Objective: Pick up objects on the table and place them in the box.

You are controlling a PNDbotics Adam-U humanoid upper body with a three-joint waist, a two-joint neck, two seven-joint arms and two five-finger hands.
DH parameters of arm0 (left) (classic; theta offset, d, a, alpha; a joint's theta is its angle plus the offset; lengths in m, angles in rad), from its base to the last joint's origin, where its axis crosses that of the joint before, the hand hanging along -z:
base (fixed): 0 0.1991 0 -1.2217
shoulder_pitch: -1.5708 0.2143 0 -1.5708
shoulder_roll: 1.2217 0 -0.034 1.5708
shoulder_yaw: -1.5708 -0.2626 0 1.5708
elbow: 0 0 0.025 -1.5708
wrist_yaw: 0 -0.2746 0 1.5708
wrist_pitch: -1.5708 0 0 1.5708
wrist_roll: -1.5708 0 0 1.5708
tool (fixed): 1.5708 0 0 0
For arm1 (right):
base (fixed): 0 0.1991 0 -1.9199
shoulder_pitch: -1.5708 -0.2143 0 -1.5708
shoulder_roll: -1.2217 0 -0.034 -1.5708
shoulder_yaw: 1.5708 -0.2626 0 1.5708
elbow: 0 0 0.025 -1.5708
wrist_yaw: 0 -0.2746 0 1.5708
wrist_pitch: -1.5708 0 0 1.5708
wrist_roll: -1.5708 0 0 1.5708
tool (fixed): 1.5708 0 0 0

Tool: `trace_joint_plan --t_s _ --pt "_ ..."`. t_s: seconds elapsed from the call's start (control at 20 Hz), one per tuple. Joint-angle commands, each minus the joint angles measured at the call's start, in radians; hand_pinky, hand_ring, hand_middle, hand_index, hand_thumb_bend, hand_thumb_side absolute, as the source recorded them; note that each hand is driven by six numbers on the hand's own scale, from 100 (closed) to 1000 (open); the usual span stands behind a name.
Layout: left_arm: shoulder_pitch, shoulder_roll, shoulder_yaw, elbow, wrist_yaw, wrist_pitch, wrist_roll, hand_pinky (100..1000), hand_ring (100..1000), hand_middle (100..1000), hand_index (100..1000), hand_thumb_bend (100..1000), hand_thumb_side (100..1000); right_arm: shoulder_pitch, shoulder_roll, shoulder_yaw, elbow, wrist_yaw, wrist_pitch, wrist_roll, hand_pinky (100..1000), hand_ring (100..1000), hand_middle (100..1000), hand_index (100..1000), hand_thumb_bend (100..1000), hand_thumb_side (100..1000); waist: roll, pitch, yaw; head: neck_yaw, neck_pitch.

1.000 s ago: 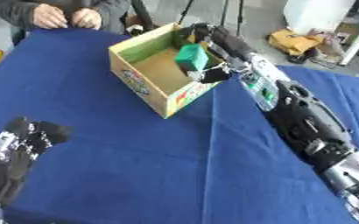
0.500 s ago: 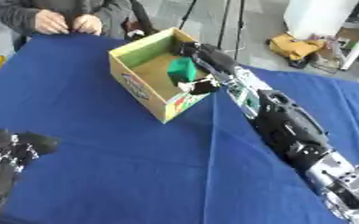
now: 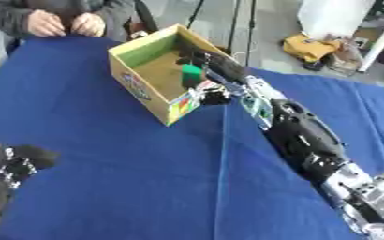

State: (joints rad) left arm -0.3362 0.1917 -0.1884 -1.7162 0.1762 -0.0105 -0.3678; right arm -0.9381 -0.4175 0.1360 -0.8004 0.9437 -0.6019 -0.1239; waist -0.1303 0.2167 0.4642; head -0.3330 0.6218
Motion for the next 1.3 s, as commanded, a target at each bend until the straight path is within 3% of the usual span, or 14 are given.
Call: trace_joint_plan --t_s 0.05,0.25,0.3,0.35,0.55,0.65,0.8,1.0,1.3 --pt "-0.006 -0.003 0.0 -0.014 0.001 -0.001 0.0 822 773 603 688 250 1000 -0.006 -0.015 0.001 -0.051 -0.046 -0.003 0.012 822 913 847 894 100 300 0.016 -0.021 -0.013 0.004 -0.003" --pt "0.018 0.001 0.014 -0.007 -0.002 -0.004 0.013 822 773 602 688 250 1000 0.016 -0.018 0.014 -0.178 -0.222 0.022 0.045 803 899 826 872 100 297 0.026 -0.035 -0.069 0.033 0.011" --pt "0.022 0.002 0.018 -0.006 -0.003 -0.004 0.016 822 772 602 688 251 1000 0.023 -0.021 0.019 -0.209 -0.276 0.037 0.064 803 912 814 853 100 373 0.028 -0.037 -0.079 0.041 0.013" --pt "0.031 0.004 0.025 -0.003 -0.006 -0.005 0.023 822 772 602 688 251 1000 0.034 -0.02 0.021 -0.241 -0.354 0.057 0.082 803 912 814 853 100 373 0.031 -0.041 -0.099 0.058 0.018" --pt "0.065 0.012 0.065 0.004 -0.017 -0.011 0.061 822 773 603 687 251 1000 0.119 -0.043 0.028 -0.433 -0.791 0.186 0.19 821 945 805 815 100 615 0.045 -0.055 -0.188 0.151 0.031" --pt "0.076 0.02 0.086 0.007 -0.023 -0.015 0.083 821 774 605 687 250 1000 0.204 -0.055 0.016 -0.556 -1.005 0.26 0.242 826 954 802 805 100 733 0.049 -0.059 -0.234 0.191 0.032" --pt "0.085 0.032 0.115 0.011 -0.031 -0.021 0.116 820 777 607 686 251 1000 0.344 -0.068 -0.016 -0.73 -1.225 0.358 0.297 832 962 801 795 100 816 0.053 -0.061 -0.293 0.235 0.026" --pt "0.094 0.046 0.152 0.013 -0.038 -0.03 0.161 819 779 610 687 252 1000 0.536 -0.067 -0.081 -0.901 -1.362 0.438 0.307 831 962 797 781 100 852 0.058 -0.06 -0.361 0.279 0.024" --pt "0.102 0.056 0.178 0.019 -0.043 -0.035 0.202 818 782 617 690 253 1000 0.725 -0.009 -0.147 -0.98 -1.371 0.483 0.259 827 958 782 761 100 899 0.065 -0.057 -0.424 0.304 0.023"
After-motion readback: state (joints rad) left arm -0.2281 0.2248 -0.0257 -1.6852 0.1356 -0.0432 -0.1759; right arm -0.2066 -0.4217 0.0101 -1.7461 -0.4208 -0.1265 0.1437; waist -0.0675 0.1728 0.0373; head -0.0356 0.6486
